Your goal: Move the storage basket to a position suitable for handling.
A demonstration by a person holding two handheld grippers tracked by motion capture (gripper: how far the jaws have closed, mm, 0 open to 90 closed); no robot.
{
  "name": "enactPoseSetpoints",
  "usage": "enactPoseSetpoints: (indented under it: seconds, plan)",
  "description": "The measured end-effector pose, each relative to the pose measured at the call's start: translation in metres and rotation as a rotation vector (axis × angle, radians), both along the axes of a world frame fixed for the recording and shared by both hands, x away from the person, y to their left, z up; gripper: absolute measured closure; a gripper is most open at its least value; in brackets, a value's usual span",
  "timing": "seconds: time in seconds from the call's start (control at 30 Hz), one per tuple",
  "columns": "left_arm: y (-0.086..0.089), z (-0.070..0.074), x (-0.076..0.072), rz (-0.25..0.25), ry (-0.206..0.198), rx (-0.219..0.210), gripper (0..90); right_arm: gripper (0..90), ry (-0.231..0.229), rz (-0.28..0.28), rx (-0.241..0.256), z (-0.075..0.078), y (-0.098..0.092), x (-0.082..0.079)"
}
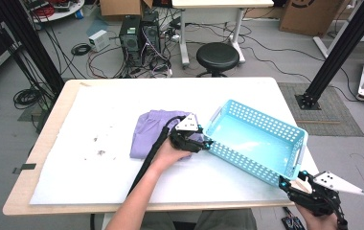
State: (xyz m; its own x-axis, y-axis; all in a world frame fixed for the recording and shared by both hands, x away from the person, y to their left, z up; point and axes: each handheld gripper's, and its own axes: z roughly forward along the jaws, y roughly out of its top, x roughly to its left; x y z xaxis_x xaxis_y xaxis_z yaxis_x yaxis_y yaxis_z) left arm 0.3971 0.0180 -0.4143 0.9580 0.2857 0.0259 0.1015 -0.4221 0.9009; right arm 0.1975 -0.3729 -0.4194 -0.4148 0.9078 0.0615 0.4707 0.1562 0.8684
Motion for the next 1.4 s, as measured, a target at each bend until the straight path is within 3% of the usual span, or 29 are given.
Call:
enactPoseSetpoints:
  seconds: [0.37,0.53,0.7,0.8,0.93,1.03,1.13,1.4]
  plan:
    - [0.009,0.022,0.02,0.035,0.027,-0.04,45.3,36.2,-0.014,-0.01,0.031,0.01,0.006,0.024]
    - [0.02,0.032,0.03,0.067,0.015,-0.072,45.2,35.1,-0.005,-0.006,0.053,0.013,0.013,0.045]
    - [0.034,0.036,0.039,0.104,0.023,-0.073,45.2,33.9,-0.011,0.004,0.057,0.016,0.027,0.069]
    - [0.049,0.038,0.043,0.154,0.017,-0.09,45.1,32.5,-0.008,0.006,0.062,0.019,0.037,0.085]
    - [0.069,0.042,0.046,0.244,-0.039,-0.042,50.3,32.7,-0.023,0.026,0.06,0.022,0.055,0.108]
    - [0.079,0.041,0.051,0.279,-0.026,-0.044,50.6,33.0,-0.043,0.037,0.047,0.028,0.069,0.123]
    - [0.095,0.038,0.057,0.337,-0.006,-0.068,50.5,32.7,-0.019,0.052,0.041,0.03,0.081,0.141]
    - [0.114,0.036,0.064,0.415,0.007,-0.1,50.5,30.9,-0.005,0.065,0.073,0.031,0.098,0.174]
